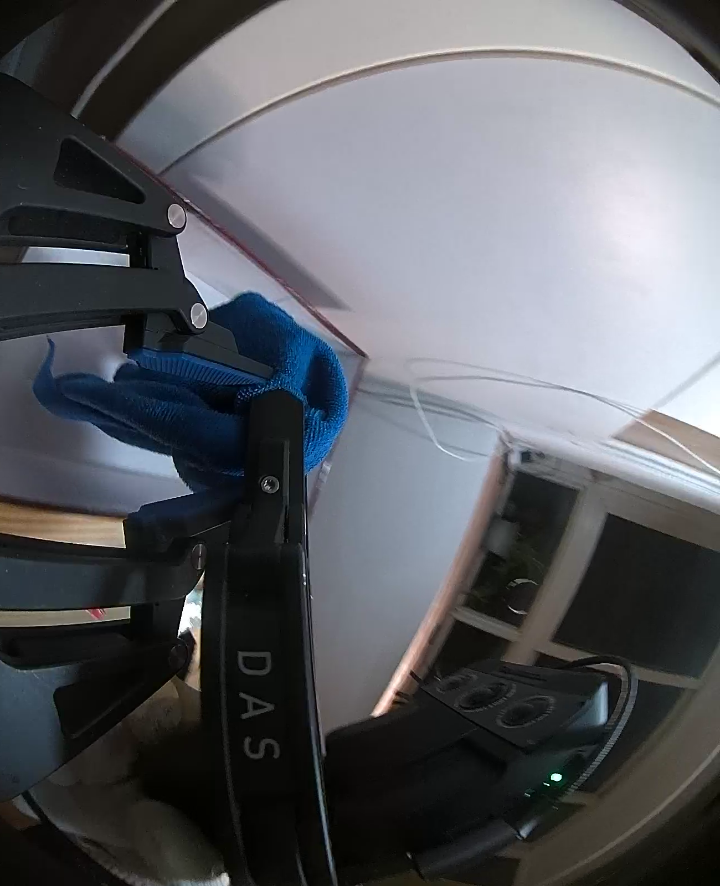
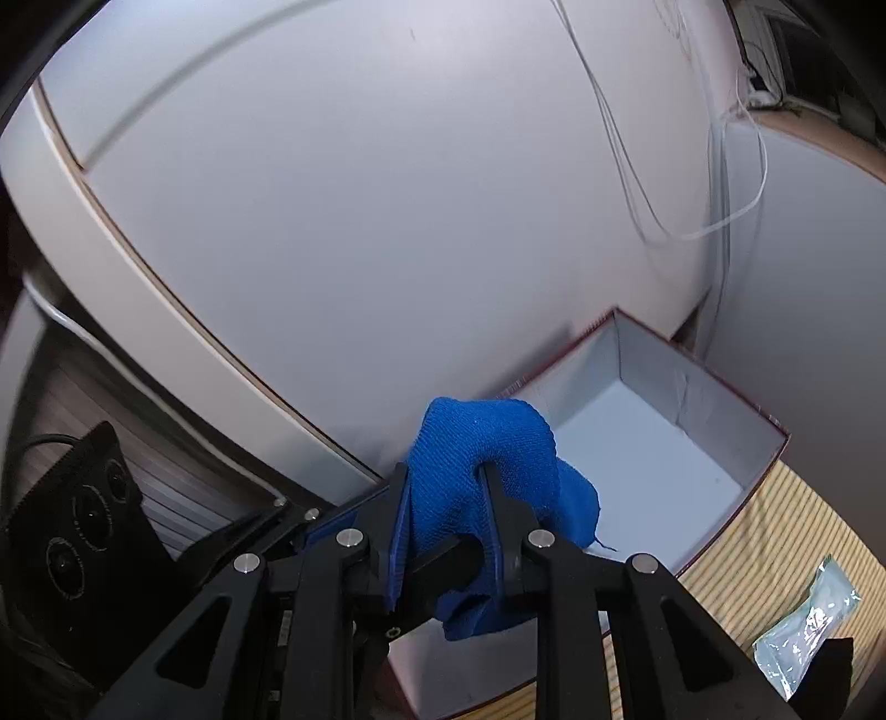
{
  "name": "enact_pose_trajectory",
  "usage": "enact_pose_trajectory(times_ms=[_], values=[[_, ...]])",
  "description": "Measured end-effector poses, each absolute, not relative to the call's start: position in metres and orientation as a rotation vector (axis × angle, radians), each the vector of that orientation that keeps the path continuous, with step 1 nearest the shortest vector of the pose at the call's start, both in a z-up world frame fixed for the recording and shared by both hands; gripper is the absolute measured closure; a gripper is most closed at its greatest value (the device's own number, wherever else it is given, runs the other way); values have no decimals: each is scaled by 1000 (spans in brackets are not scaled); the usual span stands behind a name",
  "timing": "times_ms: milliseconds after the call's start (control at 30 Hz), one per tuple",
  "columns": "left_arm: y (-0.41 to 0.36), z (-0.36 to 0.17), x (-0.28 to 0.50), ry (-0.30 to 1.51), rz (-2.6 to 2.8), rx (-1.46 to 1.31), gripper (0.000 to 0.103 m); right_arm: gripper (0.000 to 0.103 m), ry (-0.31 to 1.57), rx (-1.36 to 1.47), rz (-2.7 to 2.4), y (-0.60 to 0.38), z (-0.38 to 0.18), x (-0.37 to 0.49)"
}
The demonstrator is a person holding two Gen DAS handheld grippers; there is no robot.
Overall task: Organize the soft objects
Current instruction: 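Lift the blue towel with the right gripper and carry it over the shoebox, then open the right gripper to drop the towel into the shoebox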
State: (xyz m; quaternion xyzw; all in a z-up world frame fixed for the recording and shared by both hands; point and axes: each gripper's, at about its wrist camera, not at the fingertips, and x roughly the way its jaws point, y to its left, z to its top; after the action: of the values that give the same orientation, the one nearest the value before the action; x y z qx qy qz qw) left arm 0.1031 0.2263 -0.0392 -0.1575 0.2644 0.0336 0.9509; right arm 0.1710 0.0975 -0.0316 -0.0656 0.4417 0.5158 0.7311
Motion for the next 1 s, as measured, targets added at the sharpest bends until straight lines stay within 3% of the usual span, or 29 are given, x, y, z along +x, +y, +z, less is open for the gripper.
enact_pose_trajectory(times_ms=[133,200,267,400,500,700,800,1000], values=[[230,-57,106,593,103,-335,68,80,988,-181,1097,100,-47,172],[230,-65,100,615,108,-339,66,71,994,-180,1084,99,-49,175],[231,-68,95,629,117,-344,56,58,993,-164,1076,93,-50,176],[232,-69,77,621,127,-361,53,54,972,-156,1067,75,-42,175],[231,-65,75,608,119,-382,53,44,941,-152,1036,50,-37,173],[210,-54,63,565,78,-371,53,42,904,-162,964,-24,-31,166],[197,-52,56,548,40,-378,47,42,872,-131,911,-75,-27,159],[161,-60,50,558,-58,-401,47,42,810,33,798,-183,-28,142]])
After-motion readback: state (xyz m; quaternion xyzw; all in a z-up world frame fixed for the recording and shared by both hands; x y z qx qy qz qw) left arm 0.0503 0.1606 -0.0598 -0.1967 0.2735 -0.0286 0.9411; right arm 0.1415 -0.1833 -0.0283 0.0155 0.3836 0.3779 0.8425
